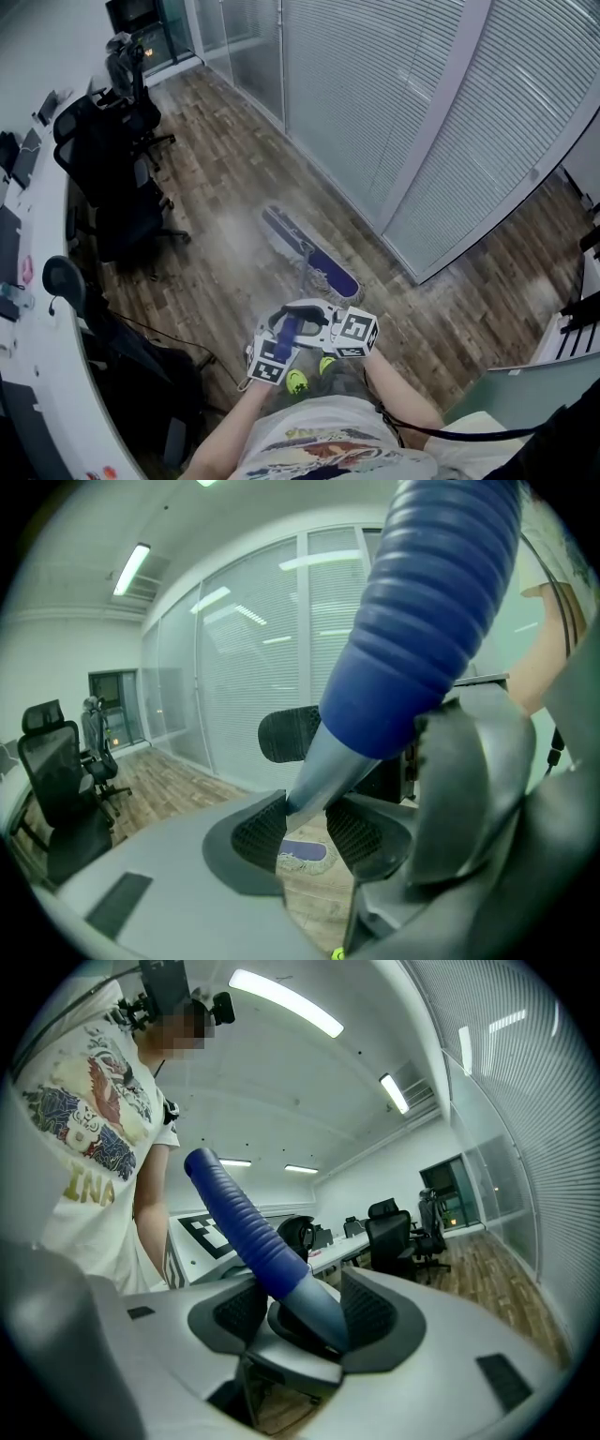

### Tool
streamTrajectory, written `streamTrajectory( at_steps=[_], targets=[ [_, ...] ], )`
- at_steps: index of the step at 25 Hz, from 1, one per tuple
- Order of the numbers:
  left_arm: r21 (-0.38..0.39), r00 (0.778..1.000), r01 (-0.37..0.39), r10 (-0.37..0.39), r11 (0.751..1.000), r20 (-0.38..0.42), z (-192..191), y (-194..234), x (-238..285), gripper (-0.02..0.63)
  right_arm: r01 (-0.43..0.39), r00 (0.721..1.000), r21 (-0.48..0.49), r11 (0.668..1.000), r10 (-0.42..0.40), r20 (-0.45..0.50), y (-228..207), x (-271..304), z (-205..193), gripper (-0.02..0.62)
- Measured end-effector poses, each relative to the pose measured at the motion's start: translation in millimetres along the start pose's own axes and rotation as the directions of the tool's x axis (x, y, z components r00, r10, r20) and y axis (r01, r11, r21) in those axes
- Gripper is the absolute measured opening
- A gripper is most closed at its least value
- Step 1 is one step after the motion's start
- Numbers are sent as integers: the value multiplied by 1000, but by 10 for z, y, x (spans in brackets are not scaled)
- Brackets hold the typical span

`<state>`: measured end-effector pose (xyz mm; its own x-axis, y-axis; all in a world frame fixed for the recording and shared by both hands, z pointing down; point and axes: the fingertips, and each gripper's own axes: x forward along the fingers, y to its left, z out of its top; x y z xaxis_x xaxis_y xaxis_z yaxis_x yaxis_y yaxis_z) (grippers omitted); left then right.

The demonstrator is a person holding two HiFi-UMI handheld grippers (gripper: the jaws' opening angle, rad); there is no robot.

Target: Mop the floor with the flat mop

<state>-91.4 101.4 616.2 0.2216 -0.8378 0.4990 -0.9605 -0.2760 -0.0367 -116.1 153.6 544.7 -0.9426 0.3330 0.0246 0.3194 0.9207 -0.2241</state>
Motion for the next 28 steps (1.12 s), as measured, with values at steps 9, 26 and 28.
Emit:
streamTrajectory(
  at_steps=[9,26,28],
  targets=[
    [11,999,-20,21,1000,-39,-153,-969,-417,117,-8,1000,14,1000,8,12,894,-582,-151,225],
    [38,997,-18,21,999,-75,-449,-2818,-901,121,-11,999,27,1000,10,41,2368,-1788,-558,225],
    [56,997,3,2,998,-78,-511,-2897,-849,121,7,999,28,1000,-8,31,2376,-1849,-624,225]
  ],
)
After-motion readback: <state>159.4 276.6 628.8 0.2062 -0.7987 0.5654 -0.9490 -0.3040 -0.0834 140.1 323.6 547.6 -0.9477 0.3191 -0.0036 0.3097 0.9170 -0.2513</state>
